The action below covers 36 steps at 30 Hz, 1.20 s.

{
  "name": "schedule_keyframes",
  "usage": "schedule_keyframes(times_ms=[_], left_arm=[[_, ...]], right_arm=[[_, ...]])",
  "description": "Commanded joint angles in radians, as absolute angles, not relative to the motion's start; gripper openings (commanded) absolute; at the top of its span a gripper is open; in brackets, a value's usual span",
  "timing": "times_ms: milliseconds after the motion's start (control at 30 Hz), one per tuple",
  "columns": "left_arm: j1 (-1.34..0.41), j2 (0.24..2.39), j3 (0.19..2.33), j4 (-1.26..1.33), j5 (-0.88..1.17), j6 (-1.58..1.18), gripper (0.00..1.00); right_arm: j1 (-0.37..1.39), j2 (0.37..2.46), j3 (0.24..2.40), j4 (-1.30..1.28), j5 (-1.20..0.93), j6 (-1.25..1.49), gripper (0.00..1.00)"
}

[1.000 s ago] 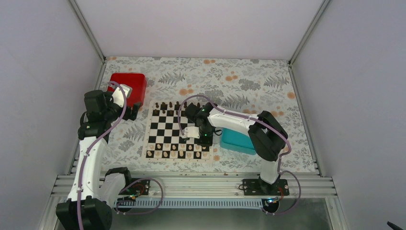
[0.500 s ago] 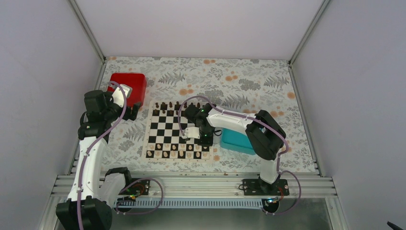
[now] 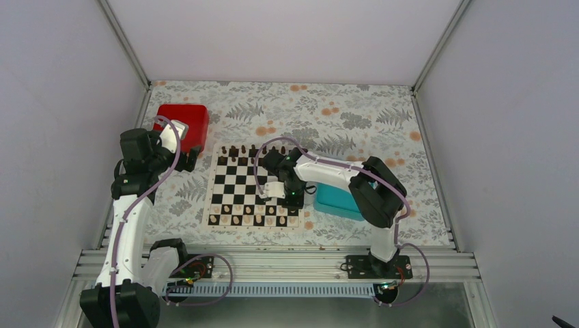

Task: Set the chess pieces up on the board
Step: Place the chess piece on the chessboard, then reset both arms

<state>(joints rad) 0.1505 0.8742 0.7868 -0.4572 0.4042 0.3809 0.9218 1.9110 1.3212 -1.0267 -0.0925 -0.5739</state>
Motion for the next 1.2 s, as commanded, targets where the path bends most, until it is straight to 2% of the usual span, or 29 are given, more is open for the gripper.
schedule_keyframes(times_ms=[0, 100, 333, 367, 400, 567, 667, 767, 867, 1167], left_arm=[[0.156, 0.872, 0.779, -0.442, 0.428, 0.388, 1.0], [0.156, 0.871, 0.779, -0.442, 0.428, 0.388, 1.0], [0.158, 0.865, 0.781, -0.443, 0.428, 0.387, 1.0], [0.158, 0.862, 0.781, -0.444, 0.428, 0.388, 1.0], [0.159, 0.861, 0.782, -0.445, 0.429, 0.388, 1.0], [0.161, 0.855, 0.777, -0.441, 0.429, 0.39, 1.0], [0.163, 0.851, 0.778, -0.441, 0.435, 0.39, 1.0], [0.163, 0.849, 0.78, -0.442, 0.439, 0.39, 1.0], [0.162, 0.847, 0.779, -0.443, 0.45, 0.391, 1.0], [0.163, 0.823, 0.773, -0.443, 0.464, 0.398, 1.0]], right_arm=[[0.924, 1.912, 1.323, -1.037, -0.085, -0.574, 0.26], [0.914, 1.876, 1.335, -1.052, -0.081, -0.575, 0.36], [0.796, 1.718, 1.351, -1.069, -0.055, -0.572, 0.68], [0.759, 1.686, 1.346, -1.062, -0.049, -0.572, 0.89], [0.718, 1.654, 1.339, -1.052, -0.043, -0.572, 0.99], [0.411, 1.404, 1.231, -0.832, -0.03, -0.571, 1.0], [0.204, 1.229, 1.073, -0.56, -0.015, -0.532, 1.0], [0.07, 1.101, 0.897, -0.291, 0.024, -0.469, 1.0], [0.022, 1.046, 0.787, -0.148, 0.158, -0.361, 1.0], [-0.027, 1.067, 0.782, -0.15, 0.087, -0.342, 1.0]])
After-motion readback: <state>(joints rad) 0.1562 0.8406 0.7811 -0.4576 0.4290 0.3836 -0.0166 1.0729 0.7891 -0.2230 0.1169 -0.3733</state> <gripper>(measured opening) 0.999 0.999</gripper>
